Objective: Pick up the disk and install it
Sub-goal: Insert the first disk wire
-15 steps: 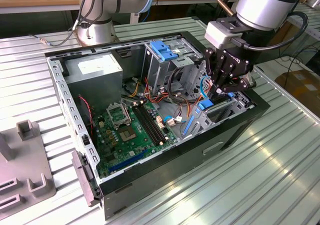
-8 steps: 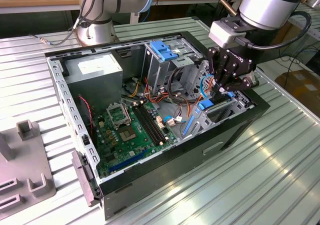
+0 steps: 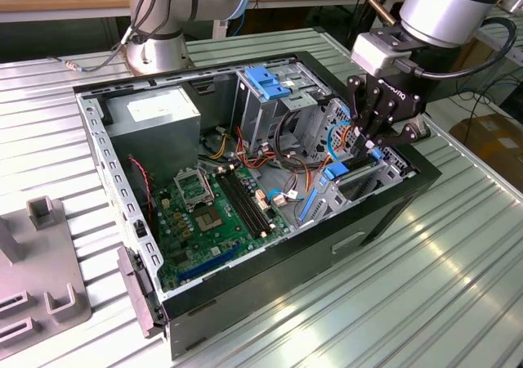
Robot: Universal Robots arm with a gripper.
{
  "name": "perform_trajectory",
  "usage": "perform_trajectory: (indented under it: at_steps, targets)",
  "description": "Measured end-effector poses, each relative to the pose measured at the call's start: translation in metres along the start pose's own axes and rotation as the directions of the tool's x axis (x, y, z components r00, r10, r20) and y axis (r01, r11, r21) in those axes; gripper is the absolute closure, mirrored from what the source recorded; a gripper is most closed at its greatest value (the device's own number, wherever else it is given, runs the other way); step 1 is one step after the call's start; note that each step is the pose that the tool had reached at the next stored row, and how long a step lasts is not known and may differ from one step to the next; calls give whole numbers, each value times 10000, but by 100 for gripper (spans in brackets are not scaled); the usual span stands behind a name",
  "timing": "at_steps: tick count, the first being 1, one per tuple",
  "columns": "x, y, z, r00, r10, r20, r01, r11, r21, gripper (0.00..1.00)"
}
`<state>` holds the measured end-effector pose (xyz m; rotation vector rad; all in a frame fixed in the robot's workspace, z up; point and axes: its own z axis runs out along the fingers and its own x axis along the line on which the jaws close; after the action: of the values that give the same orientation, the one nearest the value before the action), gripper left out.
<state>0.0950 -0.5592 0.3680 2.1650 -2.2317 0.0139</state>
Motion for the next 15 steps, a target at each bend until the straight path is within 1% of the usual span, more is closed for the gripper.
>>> perform_trajectory:
  at_steps: [1, 3, 5, 8, 10, 13, 15]
  targets:
    - [0, 0, 0, 9999, -109, -2, 109, 9999, 9, 90]
    - [2, -1, -10, 9989, -470, -6, 470, 9989, 26, 90]
    - [2, -12, -24, 9986, -528, -6, 528, 9986, 35, 90]
    - [-3, -68, -55, 9986, -530, -34, 530, 9986, 35, 90]
    - [-10, -109, -60, 9986, -530, -31, 530, 9986, 36, 90]
    - [-42, -185, -64, 9986, -529, -33, 529, 9986, 36, 90]
    - [-97, -295, -68, 9986, -530, -33, 530, 9986, 35, 90]
